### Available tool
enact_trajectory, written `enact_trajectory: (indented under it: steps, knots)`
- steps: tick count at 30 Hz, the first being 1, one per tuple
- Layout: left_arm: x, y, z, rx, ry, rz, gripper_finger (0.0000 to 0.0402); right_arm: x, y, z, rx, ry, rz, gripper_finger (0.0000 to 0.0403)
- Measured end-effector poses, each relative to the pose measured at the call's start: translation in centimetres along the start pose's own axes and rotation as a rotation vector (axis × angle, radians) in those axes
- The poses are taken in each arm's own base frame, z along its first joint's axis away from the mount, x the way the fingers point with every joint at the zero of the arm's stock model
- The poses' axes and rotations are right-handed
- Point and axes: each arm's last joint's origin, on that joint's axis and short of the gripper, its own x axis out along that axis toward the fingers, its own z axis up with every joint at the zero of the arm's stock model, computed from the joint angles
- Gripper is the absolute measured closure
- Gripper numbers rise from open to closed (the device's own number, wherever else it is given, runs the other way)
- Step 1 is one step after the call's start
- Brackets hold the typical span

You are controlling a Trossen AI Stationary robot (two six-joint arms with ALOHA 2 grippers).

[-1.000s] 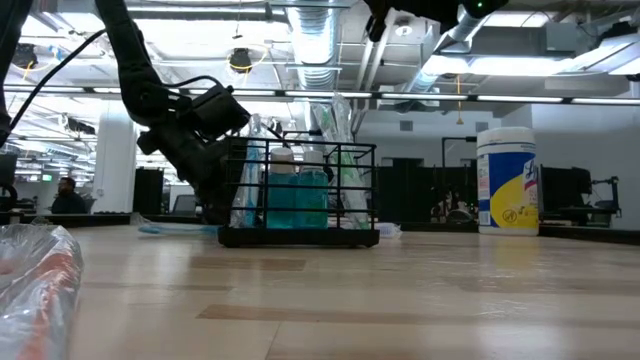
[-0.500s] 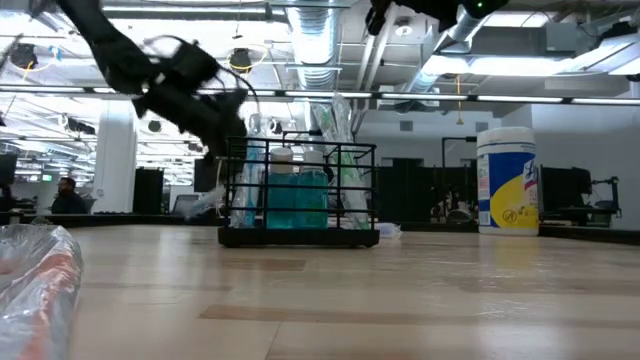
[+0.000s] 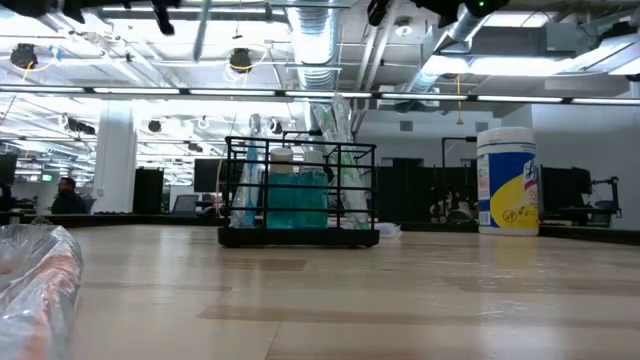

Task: Pick & Place toothbrushing station
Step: Put the blue toothbrush into the mesh organizer

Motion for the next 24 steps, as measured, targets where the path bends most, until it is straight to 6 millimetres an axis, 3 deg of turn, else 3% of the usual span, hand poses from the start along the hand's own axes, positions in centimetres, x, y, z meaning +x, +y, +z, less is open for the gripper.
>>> enact_trajectory:
  steps: [6,13,17,24]
  knots:
    - [-0.8,-3.2,0.8,0.009,-0.095,-0.158,0.0401,0.1,0.0,0.0,0.003,0.0,0.004,0.0276]
    - [0.6,-6.6,-1.2,-0.061,-0.115,-0.295,0.0401,0.1,0.1,0.0,0.006,-0.003,0.001,0.0276]
    - [1.7,-8.5,-3.9,-0.085,-0.082,-0.302,0.0401,0.1,0.1,0.0,0.006,-0.003,0.001,0.0276]
    - [3.3,-11.3,-11.3,-0.106,0.042,-0.229,0.0401,0.1,0.1,-0.1,0.008,0.011,0.016,0.0276]
